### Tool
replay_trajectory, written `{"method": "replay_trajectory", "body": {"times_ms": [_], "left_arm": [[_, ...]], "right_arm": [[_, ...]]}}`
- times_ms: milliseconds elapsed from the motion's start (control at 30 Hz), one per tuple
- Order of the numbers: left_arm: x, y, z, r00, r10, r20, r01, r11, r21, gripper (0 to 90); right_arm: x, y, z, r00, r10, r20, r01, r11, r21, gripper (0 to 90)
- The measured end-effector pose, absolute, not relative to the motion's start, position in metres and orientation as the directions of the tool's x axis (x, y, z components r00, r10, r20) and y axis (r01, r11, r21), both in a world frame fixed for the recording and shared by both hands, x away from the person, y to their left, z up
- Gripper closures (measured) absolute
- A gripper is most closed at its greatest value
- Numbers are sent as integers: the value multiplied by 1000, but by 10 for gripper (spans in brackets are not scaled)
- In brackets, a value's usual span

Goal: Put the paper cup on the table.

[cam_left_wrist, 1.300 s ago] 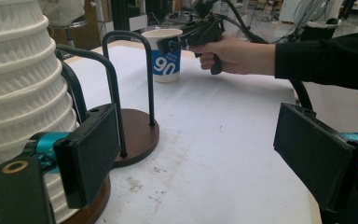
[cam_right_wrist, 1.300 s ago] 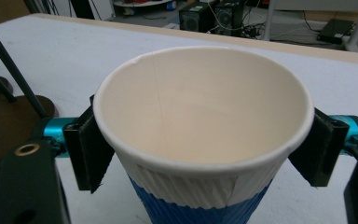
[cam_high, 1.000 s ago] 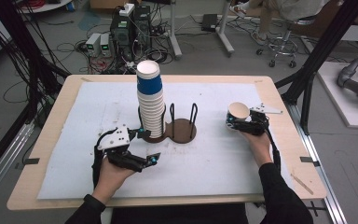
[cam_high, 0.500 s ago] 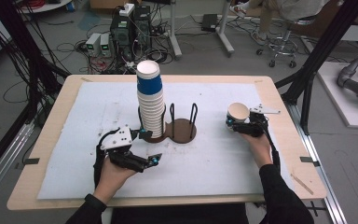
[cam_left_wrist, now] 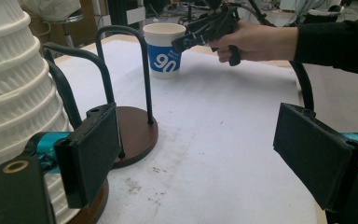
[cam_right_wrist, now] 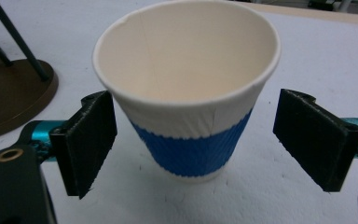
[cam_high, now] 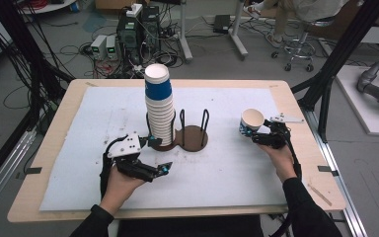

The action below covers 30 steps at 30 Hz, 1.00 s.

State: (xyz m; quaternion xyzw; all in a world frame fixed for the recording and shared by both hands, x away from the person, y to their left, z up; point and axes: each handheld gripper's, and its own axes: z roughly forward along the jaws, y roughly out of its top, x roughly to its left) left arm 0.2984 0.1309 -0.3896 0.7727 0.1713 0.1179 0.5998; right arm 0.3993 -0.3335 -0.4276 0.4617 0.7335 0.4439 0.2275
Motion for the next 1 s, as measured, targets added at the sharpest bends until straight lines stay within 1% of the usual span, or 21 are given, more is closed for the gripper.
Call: {"method": "replay_trajectory", "body": {"times_ms": [233,467,733,1000], "left_arm": [[301,129,-390,916,401,-26,124,-221,967,147],[301,129,-390,915,403,-29,127,-219,967,147],[302,133,-390,909,415,-28,128,-214,968,147],[303,132,-388,908,418,-34,132,-207,969,147]], "right_arm": [[383,-344,-423,-486,870,87,478,181,859,140],[365,-348,-412,-523,845,112,440,154,885,141],[346,-340,-388,-627,767,133,356,131,925,142],[333,-317,-367,-764,641,79,243,172,955,141]]}}
